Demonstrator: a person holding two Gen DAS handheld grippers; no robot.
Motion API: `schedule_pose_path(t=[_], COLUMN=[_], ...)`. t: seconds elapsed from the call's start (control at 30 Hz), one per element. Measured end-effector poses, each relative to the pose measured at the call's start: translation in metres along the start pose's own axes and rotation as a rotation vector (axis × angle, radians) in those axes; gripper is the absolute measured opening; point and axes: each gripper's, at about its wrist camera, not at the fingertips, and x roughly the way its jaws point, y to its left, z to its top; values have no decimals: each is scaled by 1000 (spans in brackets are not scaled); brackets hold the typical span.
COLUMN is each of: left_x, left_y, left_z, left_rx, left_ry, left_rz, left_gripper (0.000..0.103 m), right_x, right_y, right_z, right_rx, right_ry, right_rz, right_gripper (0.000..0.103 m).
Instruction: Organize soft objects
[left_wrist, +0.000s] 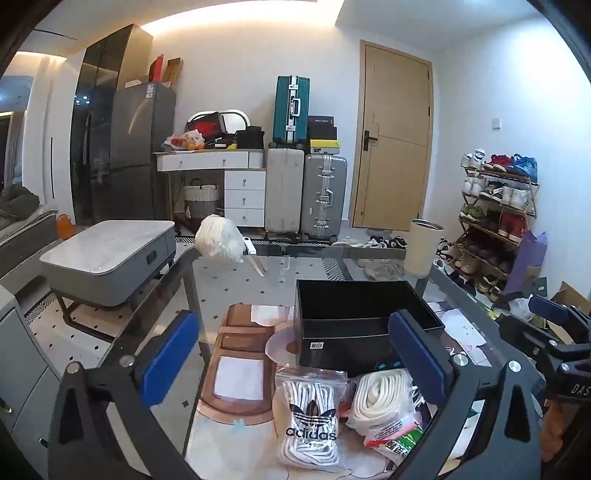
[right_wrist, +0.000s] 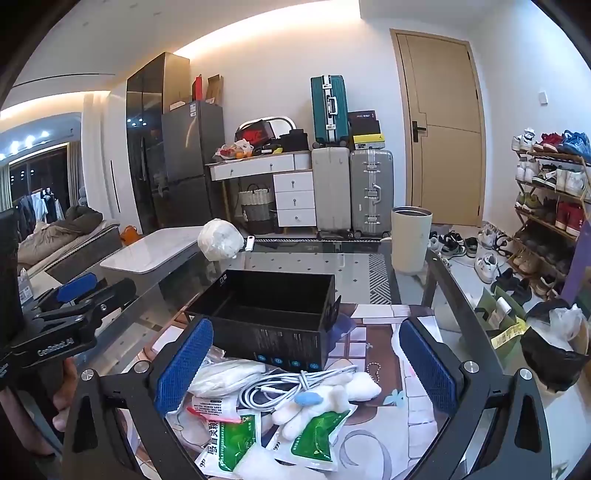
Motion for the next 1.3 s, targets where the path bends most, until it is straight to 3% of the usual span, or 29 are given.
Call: schedule_pose_path(t=[0.4, 1.3], left_x=[3, 1], left_y=[1, 0], left_z=[-1, -2], left_rx=[-1, 13], left_ry=[10, 14], left_rz=[34, 32], left_gripper=[103, 103], right_x=[3, 7], right_y=[3, 4], right_z=[-2, -8], right_rx=[-1, -9], right_ry=[3, 12], right_rz=[5, 14], right_gripper=[103, 103])
